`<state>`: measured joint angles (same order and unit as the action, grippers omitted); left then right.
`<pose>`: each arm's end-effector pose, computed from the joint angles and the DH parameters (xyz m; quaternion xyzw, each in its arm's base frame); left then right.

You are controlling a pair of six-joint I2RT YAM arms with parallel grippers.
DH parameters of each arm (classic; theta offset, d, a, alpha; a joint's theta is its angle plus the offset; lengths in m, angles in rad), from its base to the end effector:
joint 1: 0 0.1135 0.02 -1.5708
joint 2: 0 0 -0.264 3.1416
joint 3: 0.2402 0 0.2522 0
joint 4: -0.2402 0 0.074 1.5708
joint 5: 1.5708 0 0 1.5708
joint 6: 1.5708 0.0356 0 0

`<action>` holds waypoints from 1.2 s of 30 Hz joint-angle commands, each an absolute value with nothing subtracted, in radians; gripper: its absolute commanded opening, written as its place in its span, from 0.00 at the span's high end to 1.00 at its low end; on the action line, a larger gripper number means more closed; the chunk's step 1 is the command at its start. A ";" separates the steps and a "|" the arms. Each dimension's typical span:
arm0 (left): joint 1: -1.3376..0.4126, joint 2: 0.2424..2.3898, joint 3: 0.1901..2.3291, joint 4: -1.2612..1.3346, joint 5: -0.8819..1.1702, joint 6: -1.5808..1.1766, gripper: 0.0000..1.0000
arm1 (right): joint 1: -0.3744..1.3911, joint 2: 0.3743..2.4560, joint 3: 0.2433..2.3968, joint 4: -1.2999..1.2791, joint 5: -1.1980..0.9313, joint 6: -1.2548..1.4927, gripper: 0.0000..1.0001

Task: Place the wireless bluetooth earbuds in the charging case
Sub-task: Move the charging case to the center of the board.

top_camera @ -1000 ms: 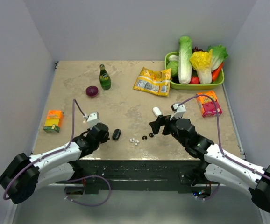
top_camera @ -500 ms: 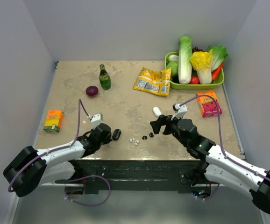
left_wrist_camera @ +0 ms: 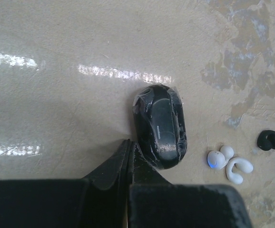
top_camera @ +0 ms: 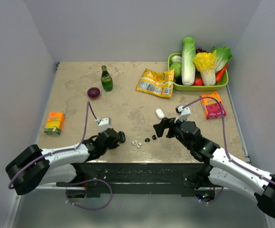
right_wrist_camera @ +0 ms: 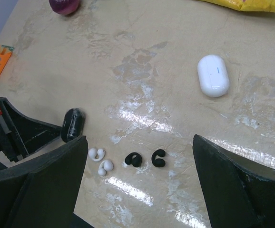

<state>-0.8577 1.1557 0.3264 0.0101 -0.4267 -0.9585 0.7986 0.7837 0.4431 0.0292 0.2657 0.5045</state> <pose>0.1393 -0.1385 0.1372 -0.1234 0.9041 -0.1616 0.3760 0.1372 0.1275 0.2414 -0.0402 0.8039 0.2689 0.5291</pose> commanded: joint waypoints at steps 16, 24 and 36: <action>-0.896 1.273 0.440 0.051 -0.434 -0.945 1.00 | 0.802 0.744 0.477 0.008 0.273 0.483 0.06; -0.896 1.327 0.491 0.067 -0.439 -0.922 1.00 | 0.801 0.739 0.474 0.003 0.281 0.483 0.06; -0.896 1.327 0.560 0.017 -0.480 -0.888 1.00 | 0.801 0.732 0.479 -0.026 0.279 0.485 0.06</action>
